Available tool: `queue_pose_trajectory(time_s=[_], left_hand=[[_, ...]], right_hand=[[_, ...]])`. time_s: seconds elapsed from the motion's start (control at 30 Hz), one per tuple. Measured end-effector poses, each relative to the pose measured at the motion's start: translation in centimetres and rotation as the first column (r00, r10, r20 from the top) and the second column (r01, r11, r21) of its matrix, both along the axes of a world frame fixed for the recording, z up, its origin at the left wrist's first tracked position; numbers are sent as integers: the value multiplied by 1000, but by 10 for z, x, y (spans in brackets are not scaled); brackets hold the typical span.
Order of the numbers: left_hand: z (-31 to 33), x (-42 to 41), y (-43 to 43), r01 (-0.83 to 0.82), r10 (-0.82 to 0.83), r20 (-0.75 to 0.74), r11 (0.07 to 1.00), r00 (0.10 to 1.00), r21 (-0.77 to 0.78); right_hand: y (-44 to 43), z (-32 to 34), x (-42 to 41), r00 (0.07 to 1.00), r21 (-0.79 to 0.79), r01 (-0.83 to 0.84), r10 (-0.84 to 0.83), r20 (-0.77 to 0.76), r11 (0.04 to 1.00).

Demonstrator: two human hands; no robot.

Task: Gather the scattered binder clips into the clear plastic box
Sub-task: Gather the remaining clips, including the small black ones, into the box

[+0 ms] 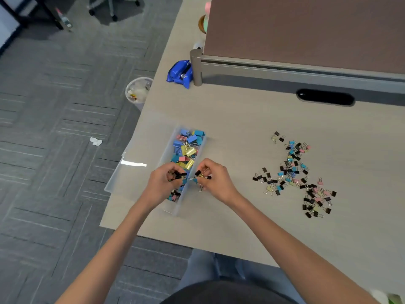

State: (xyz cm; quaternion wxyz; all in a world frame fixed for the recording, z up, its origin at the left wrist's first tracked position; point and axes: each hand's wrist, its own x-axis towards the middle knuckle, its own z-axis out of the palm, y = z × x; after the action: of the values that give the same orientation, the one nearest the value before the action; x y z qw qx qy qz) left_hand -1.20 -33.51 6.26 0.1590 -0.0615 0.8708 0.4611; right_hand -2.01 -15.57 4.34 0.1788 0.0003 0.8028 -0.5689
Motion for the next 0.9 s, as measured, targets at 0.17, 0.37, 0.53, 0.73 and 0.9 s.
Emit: queue_pose_trajectory(time_s=[0.17, 0.37, 0.53, 0.73, 0.9], left_hand=[[-2, 13, -55, -48, 49, 28, 999, 998, -17], [-9, 23, -88, -70, 70, 46, 997, 996, 8], [-13, 30, -102, -74, 73, 36, 997, 997, 28], [-18, 34, -116, -87, 85, 40, 995, 996, 47], [-19, 31, -119, -81, 79, 23, 995, 997, 66]], right_hand=[[-49, -6, 13, 998, -2, -56, 56, 3, 998], [-84, -16, 25, 994, 79, -106, 108, -14, 991], [-96, -24, 28, 983, 218, -148, 168, -74, 965], [-107, -29, 35, 975, 344, -124, 180, -134, 931], [-116, -31, 35, 934, 464, -143, 274, -229, 874]])
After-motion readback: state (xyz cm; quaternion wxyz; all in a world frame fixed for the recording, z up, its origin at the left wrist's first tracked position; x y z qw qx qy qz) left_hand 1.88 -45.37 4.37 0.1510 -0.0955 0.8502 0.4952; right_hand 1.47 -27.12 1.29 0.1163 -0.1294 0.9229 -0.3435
